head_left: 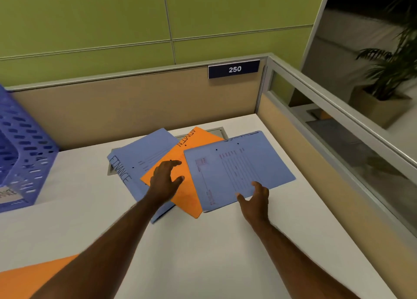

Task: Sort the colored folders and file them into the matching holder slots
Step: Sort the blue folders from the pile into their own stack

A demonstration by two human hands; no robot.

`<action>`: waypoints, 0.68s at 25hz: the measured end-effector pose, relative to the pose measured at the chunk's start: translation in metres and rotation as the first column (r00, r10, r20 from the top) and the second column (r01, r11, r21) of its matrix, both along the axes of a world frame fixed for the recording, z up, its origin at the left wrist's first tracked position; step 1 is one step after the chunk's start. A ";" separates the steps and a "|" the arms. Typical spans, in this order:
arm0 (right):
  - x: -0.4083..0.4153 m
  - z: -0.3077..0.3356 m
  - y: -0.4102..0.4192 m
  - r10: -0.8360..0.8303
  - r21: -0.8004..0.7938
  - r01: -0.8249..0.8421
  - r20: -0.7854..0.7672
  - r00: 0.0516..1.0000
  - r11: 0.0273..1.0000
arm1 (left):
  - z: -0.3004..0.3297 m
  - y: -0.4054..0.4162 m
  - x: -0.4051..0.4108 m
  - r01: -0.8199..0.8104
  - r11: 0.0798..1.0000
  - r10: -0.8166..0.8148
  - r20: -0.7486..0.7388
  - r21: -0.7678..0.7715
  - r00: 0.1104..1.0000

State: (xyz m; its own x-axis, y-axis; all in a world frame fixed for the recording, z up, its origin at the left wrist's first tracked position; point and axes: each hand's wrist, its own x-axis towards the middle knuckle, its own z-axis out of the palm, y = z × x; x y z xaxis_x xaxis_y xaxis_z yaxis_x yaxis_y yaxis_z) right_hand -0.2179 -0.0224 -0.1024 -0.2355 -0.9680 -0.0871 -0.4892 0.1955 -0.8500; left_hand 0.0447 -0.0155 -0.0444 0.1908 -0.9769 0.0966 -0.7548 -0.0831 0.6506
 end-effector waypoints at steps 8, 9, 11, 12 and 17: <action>-0.026 -0.034 -0.014 0.045 -0.009 -0.047 -0.178 0.983 0.999 | -0.016 -0.086 -0.036 0.164 0.971 -0.181 0.085 0.172 0.980; -0.027 -0.038 -0.013 0.042 -0.029 -0.048 -0.181 0.983 0.998 | -0.019 -0.096 -0.039 0.175 0.964 -0.196 0.089 0.202 0.977; -0.029 -0.043 -0.012 0.024 -0.050 -0.032 -0.168 0.986 0.998 | -0.025 -0.115 -0.043 0.172 0.952 -0.203 0.099 0.254 0.974; -0.029 -0.044 -0.012 0.016 -0.052 -0.025 -0.161 0.987 0.998 | -0.028 -0.123 -0.044 0.152 0.949 -0.191 0.120 0.275 0.974; -0.027 -0.049 -0.016 -0.009 -0.063 -0.003 -0.183 0.983 0.998 | -0.042 -0.160 -0.041 0.044 0.920 -0.177 0.313 0.390 0.933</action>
